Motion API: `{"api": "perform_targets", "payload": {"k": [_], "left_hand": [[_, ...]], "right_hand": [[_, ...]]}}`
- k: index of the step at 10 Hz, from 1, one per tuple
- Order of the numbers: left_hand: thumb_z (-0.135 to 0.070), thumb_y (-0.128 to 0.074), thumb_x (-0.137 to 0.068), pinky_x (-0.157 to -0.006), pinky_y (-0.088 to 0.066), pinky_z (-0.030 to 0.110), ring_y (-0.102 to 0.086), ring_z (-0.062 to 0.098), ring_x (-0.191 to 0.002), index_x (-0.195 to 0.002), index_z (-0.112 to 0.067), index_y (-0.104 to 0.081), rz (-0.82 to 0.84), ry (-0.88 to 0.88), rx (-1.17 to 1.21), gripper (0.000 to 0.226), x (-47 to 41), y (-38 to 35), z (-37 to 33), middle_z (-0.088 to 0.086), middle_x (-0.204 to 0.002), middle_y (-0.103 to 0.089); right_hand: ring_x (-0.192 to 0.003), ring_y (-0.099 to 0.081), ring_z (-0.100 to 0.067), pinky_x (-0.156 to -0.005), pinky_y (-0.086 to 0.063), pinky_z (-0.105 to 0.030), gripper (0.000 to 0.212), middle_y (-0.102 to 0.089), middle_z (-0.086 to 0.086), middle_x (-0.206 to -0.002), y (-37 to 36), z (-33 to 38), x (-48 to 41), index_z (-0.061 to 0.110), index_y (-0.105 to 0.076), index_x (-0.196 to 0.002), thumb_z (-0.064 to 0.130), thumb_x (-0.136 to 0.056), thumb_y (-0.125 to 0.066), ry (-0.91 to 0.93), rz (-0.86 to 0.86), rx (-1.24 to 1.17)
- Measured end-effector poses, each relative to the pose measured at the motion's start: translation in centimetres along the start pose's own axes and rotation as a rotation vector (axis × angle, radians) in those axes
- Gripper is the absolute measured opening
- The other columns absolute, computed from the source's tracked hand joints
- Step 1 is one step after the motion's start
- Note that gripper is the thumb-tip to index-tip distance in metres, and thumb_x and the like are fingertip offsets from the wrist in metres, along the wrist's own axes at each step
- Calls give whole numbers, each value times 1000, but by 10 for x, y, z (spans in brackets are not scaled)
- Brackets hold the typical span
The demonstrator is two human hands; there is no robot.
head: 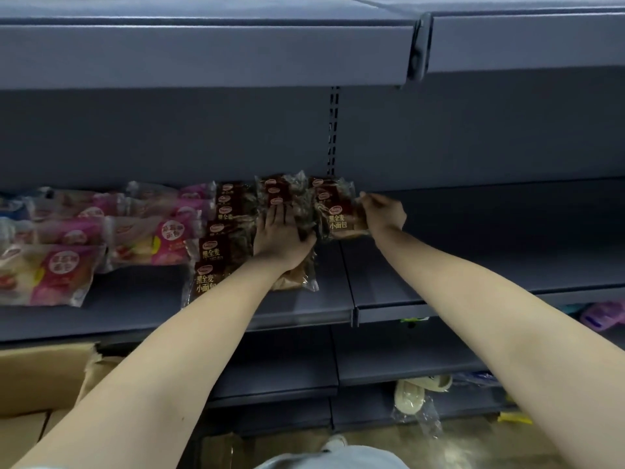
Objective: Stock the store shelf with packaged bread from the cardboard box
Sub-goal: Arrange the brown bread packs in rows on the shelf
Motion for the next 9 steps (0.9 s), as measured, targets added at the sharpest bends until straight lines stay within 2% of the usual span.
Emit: {"api": "perform_targets", "payload": {"k": [1, 2, 3, 4, 5, 6, 7, 8, 9], "left_hand": [[-60, -26, -94, -120, 4, 40, 4, 25, -148, -153, -6, -2, 4, -4, -9, 83, 0, -1, 1, 12, -161, 1], [-61, -25, -94, -120, 3, 40, 3, 25, -148, -153, -6, -3, -1, -7, -13, 84, -2, 0, 2, 13, -161, 1], [-60, -26, -94, -120, 3, 40, 3, 25, -148, -152, -6, -3, 4, -7, -21, 83, -1, 1, 2, 13, -161, 0], [-60, -26, -94, -120, 3, 40, 3, 25, -148, -153, -6, -4, -1, 1, -23, 83, -1, 0, 2, 13, -161, -1], [-59, -27, -94, -120, 3, 40, 2, 25, -148, -152, -6, -5, -9, -1, -27, 82, -2, -1, 2, 13, -161, -2], [-59, -27, -94, -120, 3, 40, 1, 25, -148, -152, -5, -6, -15, -4, -34, 82, -4, -1, 2, 13, -161, -2], [-59, -28, -94, -120, 3, 40, 1, 25, -148, -152, -5, -6, -14, -3, -33, 82, -3, -1, 2, 13, -160, -3], [-57, -29, -95, -120, 2, 40, 1, 26, -148, -152, -6, -7, -16, 0, -21, 80, -1, -1, 2, 13, -160, -3], [-57, -29, -95, -119, 3, 40, 1, 26, -148, -152, -5, -6, -10, 4, -26, 80, -1, 0, 1, 13, -161, -3]], "right_hand": [[-110, -59, -23, -86, -45, -25, 32, -67, -6, -115, -15, 2, -2, 18, -68, -115, 37, -95, -54, 7, 3, 25], [-106, -60, -27, -88, -49, -31, 35, -67, -10, -112, -22, 5, -3, 14, -68, -111, 39, -96, -48, 1, 5, 100], [-107, -56, -31, -85, -44, -33, 45, -64, -11, -111, -29, 3, -6, 14, -65, -106, 50, -94, -42, 51, -9, 220], [-112, -55, -27, -89, -45, -33, 51, -62, -8, -116, -35, -1, -1, 14, -60, -113, 57, -87, -52, 106, 79, 182], [-117, -54, -23, -89, -42, -26, 54, -58, -8, -126, -41, -9, 1, 13, -47, -130, 44, -88, -61, 108, 148, 166], [-102, -58, -21, -74, -44, -26, 36, -59, -11, -119, -43, -7, 0, 7, -45, -120, 31, -95, -54, 25, 77, 129], [-95, -57, -21, -69, -43, -28, 23, -59, -13, -115, -45, -3, 1, 4, -45, -116, 20, -99, -44, 9, 20, 144], [-104, -59, -26, -71, -44, -28, 22, -59, -14, -117, -46, -3, 2, 4, -44, -117, 15, -99, -42, -22, -43, 142], [-109, -57, -28, -76, -45, -30, 25, -57, -15, -120, -46, -5, 3, 4, -43, -118, 19, -99, -43, -36, -83, 92]]}}
Point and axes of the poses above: each hand's wrist, its own x-axis away from the middle knuckle, its own y-axis out of the back of the hand, z = x × y, the point moved 2 cm from there along -x, towards the middle knuckle
